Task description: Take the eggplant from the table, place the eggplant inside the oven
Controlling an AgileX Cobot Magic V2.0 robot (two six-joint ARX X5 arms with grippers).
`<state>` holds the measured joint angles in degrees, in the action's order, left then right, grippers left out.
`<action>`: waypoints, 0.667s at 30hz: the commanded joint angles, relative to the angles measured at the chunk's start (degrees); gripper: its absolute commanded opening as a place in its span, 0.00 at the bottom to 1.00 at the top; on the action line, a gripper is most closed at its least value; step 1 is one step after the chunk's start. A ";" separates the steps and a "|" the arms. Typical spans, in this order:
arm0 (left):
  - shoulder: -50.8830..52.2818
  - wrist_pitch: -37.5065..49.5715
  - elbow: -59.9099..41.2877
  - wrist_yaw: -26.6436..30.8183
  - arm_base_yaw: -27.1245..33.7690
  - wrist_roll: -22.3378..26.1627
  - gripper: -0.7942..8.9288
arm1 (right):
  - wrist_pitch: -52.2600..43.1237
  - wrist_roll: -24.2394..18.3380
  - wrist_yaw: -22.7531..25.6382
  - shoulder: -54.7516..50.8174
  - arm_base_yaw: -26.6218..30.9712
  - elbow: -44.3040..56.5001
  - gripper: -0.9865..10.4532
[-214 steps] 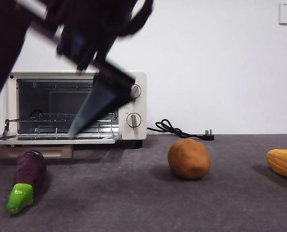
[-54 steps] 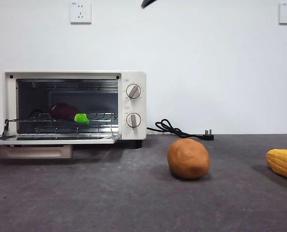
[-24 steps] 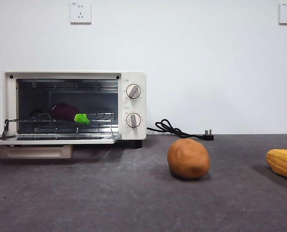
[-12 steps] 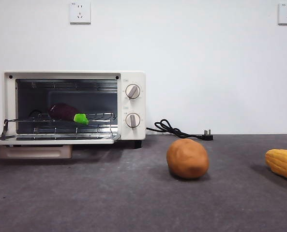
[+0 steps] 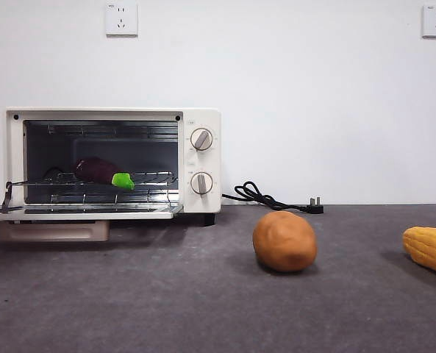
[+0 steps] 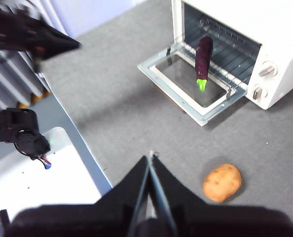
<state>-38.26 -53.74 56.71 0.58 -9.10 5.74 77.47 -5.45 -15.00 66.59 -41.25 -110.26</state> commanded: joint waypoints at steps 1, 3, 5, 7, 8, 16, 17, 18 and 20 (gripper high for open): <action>-3.34 3.26 -1.18 -5.81 4.83 -0.50 0.07 | 1.31 1.25 0.92 -3.39 -0.09 2.78 0.08; -6.75 6.19 -1.20 -11.47 9.77 -0.28 0.07 | 1.31 2.49 1.70 -6.58 -0.09 5.49 0.08; -9.44 8.41 -1.20 -17.35 14.43 -0.28 0.07 | 1.31 3.23 1.75 -9.46 -0.09 8.13 0.08; -12.44 10.03 -1.20 -23.04 19.85 -0.24 0.07 | 1.31 4.52 1.77 -12.96 -0.09 11.17 0.08; -13.64 10.78 -1.20 -24.79 21.62 -0.44 0.07 | 1.29 5.11 2.01 -14.21 -0.09 12.41 0.08; -25.64 18.84 -1.20 -33.11 30.34 -0.85 0.07 | 1.31 10.01 3.08 -25.20 -0.09 20.55 0.08; -27.76 19.39 -1.20 -34.32 30.91 -0.85 0.07 | 1.31 10.80 3.08 -26.47 -0.09 21.33 0.08; -29.77 19.54 -1.20 -35.28 31.47 -0.70 0.07 | 1.31 11.67 3.08 -27.63 -0.09 22.12 0.08; -33.55 19.52 -1.20 -35.95 32.68 -0.02 0.07 | 1.31 12.83 3.08 -29.55 -0.09 23.45 0.08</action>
<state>-70.54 -34.35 55.81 -34.94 23.09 5.34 77.49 5.28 -11.99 37.45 -41.25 -87.44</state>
